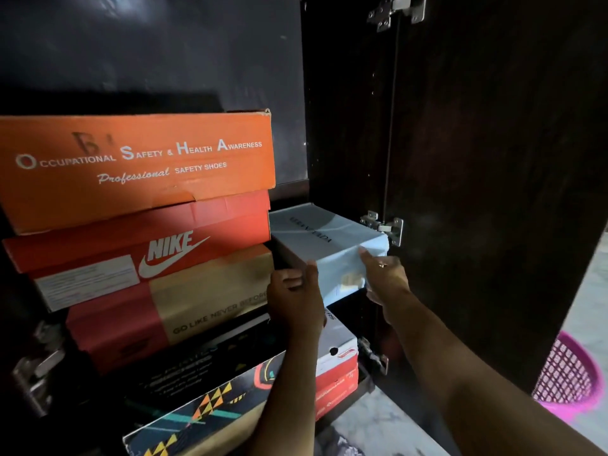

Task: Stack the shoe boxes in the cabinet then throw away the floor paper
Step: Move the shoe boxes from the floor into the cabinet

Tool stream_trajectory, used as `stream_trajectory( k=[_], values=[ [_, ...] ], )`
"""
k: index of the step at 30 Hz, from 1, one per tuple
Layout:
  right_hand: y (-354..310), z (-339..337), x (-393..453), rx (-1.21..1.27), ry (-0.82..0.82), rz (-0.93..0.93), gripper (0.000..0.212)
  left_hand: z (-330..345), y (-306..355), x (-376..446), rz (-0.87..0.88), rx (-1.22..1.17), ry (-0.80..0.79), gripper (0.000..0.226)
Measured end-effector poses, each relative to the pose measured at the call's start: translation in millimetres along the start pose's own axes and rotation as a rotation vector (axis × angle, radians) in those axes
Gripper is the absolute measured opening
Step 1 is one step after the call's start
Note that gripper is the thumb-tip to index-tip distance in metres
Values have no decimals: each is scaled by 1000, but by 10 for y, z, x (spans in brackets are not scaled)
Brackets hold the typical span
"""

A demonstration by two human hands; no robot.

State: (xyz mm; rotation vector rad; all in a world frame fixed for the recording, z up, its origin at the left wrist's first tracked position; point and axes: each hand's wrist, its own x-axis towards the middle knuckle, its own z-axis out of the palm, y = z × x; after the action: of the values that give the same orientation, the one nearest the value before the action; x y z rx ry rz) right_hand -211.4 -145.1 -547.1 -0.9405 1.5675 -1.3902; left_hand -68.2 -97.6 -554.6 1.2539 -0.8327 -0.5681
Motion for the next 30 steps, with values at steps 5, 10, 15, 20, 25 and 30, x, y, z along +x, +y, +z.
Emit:
stream_trajectory(
  k=[5, 10, 15, 20, 25, 30],
  values=[
    [-44, 238, -57, -72, -175, -59, 35, 102, -58, 230, -84, 33, -3, 34],
    [80, 305, -185, -51, -317, -6, 35, 166, -197, 230, -39, -26, 18, 19],
    [282, 85, -181, -74, -263, -124, 33, 210, -379, -7, -31, -33, -22, 12],
    [481, -569, -369, -175, -172, -288, 43, 360, -359, -453, 114, 23, -108, 11],
    [702, -1522, -716, -218, -137, -342, 21, 671, -395, -1179, 75, -35, -344, 13],
    [1038, -2679, -1171, -260, 54, -361, 20, 1087, -503, -2198, 29, -73, -612, 14]
  ],
)
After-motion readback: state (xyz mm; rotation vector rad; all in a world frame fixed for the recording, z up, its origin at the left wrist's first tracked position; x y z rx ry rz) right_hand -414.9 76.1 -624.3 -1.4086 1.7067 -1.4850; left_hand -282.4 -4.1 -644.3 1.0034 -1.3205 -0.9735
